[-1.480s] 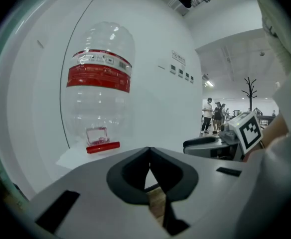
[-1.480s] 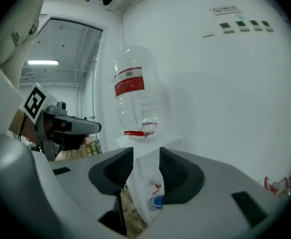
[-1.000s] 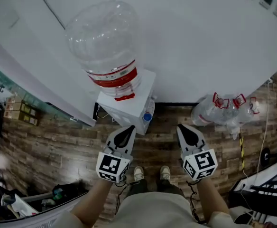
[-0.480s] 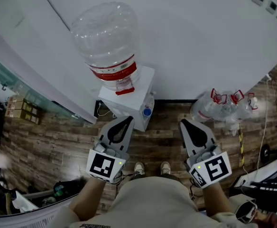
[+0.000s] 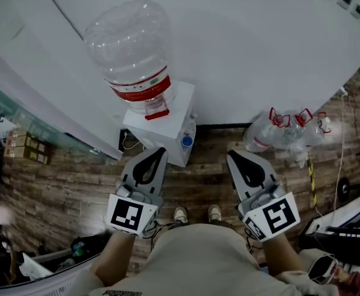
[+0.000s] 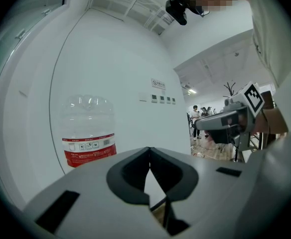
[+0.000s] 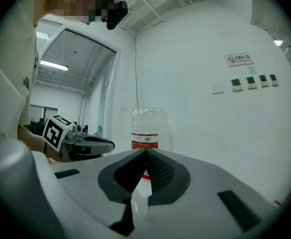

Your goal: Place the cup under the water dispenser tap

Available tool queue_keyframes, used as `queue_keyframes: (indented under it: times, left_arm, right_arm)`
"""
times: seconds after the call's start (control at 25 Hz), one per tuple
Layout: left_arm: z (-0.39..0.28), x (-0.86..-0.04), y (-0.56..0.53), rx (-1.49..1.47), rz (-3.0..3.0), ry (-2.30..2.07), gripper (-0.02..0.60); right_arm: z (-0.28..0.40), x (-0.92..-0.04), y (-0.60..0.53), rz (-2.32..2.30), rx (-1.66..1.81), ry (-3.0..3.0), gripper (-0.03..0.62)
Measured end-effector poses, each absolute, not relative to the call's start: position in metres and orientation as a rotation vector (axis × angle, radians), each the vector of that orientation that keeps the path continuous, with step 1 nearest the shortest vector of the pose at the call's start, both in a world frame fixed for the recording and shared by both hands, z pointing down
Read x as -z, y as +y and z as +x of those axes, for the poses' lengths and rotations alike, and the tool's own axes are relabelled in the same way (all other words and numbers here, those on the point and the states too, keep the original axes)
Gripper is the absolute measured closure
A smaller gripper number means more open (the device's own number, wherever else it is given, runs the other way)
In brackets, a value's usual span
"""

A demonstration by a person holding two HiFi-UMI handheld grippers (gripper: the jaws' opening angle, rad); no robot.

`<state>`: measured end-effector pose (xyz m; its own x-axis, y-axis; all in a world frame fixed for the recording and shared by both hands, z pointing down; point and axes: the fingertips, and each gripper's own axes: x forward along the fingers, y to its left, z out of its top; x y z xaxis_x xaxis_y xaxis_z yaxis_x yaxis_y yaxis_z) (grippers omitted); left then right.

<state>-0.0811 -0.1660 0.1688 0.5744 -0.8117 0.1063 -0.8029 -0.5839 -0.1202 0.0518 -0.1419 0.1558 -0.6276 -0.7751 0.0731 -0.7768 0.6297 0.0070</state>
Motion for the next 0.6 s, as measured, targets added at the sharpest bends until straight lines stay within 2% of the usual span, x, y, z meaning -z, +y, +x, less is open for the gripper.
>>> queue_keyframes:
  times: [0.6]
  left_arm:
    - [-0.0872,-0.1779,-0.1650,0.249,-2.749,1.386,0.575]
  right_arm:
    - [0.0447,-0.1622,-0.1396,1.330,-0.054,-2.750,0.586]
